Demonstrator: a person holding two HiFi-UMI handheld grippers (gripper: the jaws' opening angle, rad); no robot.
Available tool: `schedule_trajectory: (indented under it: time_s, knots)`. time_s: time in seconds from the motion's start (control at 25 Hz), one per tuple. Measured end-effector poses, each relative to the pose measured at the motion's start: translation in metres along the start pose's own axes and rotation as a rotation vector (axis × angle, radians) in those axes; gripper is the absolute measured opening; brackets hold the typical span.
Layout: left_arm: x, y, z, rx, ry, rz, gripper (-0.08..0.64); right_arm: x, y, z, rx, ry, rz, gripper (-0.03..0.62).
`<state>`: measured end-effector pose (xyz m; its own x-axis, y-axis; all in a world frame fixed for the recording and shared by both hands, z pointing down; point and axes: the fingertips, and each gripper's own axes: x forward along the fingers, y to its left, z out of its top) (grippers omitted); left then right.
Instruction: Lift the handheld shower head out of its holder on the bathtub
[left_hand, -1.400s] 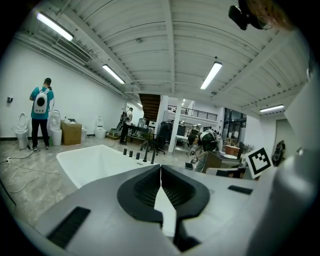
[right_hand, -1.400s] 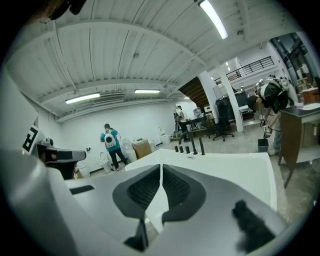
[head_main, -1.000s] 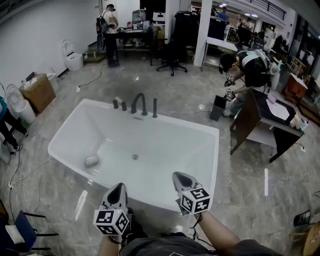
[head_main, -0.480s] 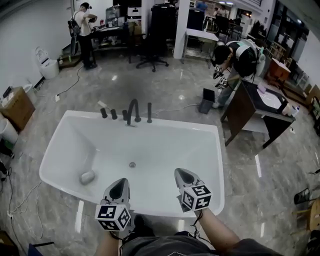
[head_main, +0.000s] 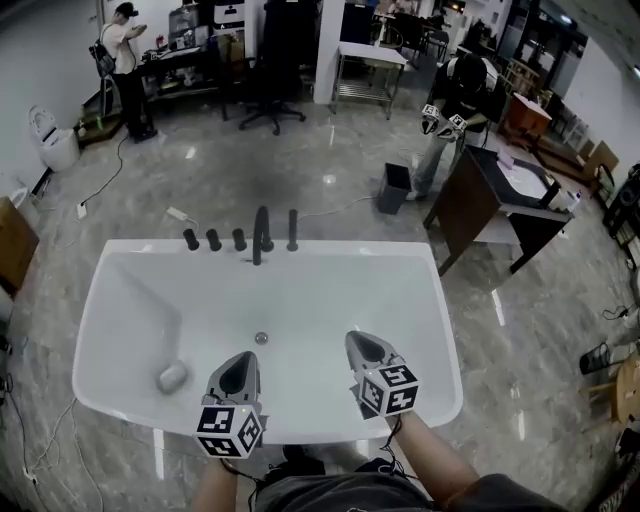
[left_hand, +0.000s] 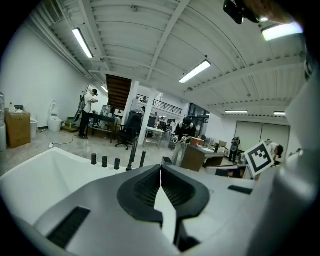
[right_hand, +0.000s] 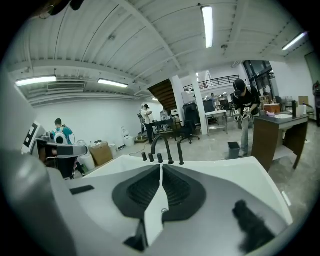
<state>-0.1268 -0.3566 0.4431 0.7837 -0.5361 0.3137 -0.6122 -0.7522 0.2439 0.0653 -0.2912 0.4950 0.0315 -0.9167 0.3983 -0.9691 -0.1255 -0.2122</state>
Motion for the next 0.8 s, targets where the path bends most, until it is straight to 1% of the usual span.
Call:
schedule_trajectory:
  time_s: [0.2,0.48,0.64,0.8]
  knots:
    - [0.026,0.034,0.002,0.003,0.013,-0.035,0.015,0.033,0.008,0.002,-0.006,0.001,-0.043,0.029]
    - [0.057,0.063,-0.001,0.008,0.028,-0.076,0.015,0.063,0.003,0.003,0.004,-0.008,-0.103,0.029]
    - [0.069,0.07,-0.002,0.002,0.038,-0.08,0.015,0.076,-0.001,0.005,-0.01,-0.001,-0.111,0.029]
    - [0.084,0.076,0.0,0.005,0.035,-0.069,0.015,0.096,-0.006,0.008,-0.024,-0.002,-0.104,0.029]
